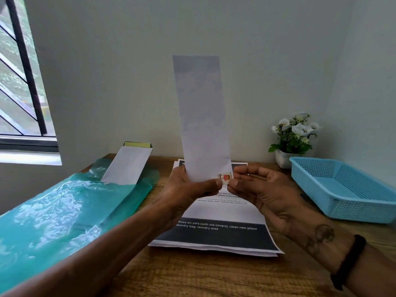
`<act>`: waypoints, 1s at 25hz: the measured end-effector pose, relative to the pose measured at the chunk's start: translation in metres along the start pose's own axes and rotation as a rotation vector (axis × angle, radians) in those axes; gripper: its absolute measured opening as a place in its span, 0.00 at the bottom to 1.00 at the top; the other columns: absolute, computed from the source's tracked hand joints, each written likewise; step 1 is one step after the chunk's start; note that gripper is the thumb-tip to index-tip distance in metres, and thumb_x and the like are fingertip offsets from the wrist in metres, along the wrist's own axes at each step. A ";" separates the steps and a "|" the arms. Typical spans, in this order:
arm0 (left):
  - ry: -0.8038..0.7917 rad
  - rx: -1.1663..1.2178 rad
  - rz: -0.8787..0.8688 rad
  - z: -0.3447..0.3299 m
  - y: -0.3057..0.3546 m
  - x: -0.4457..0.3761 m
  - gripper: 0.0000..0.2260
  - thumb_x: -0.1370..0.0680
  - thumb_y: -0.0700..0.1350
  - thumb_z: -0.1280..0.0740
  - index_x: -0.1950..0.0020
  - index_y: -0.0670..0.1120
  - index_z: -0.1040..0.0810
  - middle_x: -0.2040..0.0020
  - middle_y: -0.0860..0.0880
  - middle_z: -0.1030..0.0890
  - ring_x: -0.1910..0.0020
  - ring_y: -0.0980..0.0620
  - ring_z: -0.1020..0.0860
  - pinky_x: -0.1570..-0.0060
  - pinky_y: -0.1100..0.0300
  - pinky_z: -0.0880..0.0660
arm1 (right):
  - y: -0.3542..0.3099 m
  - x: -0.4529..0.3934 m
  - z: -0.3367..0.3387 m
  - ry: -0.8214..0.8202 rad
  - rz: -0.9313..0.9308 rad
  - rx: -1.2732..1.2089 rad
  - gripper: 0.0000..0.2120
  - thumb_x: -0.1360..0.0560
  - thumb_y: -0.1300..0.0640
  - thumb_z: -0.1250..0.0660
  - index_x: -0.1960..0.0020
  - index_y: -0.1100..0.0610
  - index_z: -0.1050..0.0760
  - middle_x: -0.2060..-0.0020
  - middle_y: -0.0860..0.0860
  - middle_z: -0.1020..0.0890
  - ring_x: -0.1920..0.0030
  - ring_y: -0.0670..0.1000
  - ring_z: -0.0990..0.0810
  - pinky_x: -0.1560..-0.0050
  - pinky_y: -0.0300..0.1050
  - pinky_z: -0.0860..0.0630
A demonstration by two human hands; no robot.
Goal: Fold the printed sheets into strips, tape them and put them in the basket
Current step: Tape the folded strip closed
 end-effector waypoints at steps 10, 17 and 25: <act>0.034 -0.008 -0.036 0.010 0.024 -0.006 0.30 0.29 0.47 0.19 0.30 0.45 0.25 0.38 0.44 0.16 0.40 0.41 0.16 0.40 0.42 0.18 | -0.014 0.004 -0.003 -0.013 0.054 0.281 0.17 0.33 0.70 0.21 0.46 0.66 0.19 0.55 0.62 0.12 0.54 0.60 0.11 0.55 0.49 0.14; 0.194 0.012 -0.102 0.044 0.073 -0.010 0.12 0.17 0.37 0.36 0.35 0.46 0.21 0.41 0.41 0.14 0.46 0.40 0.15 0.43 0.40 0.18 | -0.060 0.013 -0.033 -0.033 0.301 0.829 0.19 0.32 0.51 0.18 0.43 0.54 0.17 0.54 0.49 0.11 0.55 0.47 0.12 0.49 0.51 0.14; 0.088 -0.679 -0.370 -0.008 0.155 0.005 0.19 0.24 0.57 0.39 0.44 0.44 0.20 0.50 0.45 0.16 0.56 0.46 0.18 0.55 0.57 0.19 | -0.241 0.024 -0.110 0.031 0.922 1.463 0.23 0.30 0.53 0.22 0.36 0.51 0.22 0.48 0.52 0.16 0.49 0.53 0.17 0.47 0.51 0.19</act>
Point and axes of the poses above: each hand's wrist, its own x-axis away from the middle knuckle, its own z-axis out of the back of the hand, y = z × x, the point moved 8 cm from there along -x, towards the middle knuckle
